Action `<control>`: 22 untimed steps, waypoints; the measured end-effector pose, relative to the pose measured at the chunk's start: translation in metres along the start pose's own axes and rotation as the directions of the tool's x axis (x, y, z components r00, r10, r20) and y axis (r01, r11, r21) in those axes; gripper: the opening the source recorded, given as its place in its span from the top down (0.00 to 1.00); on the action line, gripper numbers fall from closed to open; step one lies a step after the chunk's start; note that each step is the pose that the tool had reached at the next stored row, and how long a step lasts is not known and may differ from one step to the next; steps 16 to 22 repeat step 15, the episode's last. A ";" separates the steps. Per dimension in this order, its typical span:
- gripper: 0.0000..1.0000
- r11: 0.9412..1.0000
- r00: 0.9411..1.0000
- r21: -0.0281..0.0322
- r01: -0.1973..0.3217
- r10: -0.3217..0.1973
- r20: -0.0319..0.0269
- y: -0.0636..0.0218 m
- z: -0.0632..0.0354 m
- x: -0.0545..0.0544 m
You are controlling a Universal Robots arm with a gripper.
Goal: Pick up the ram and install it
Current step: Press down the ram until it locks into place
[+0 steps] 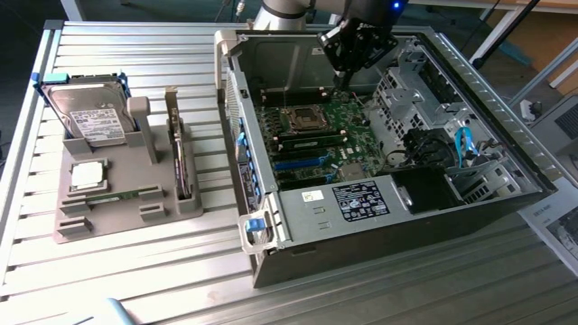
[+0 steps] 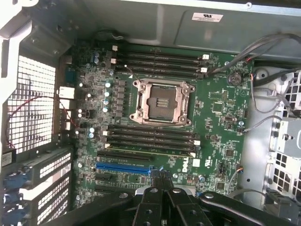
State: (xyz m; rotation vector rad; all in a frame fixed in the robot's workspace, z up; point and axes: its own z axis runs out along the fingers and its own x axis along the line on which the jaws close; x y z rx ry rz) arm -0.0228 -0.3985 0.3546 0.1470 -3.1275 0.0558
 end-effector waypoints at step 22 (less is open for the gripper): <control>0.89 1.000 1.000 -0.009 0.000 0.000 0.014 0.0000 0.0000 0.000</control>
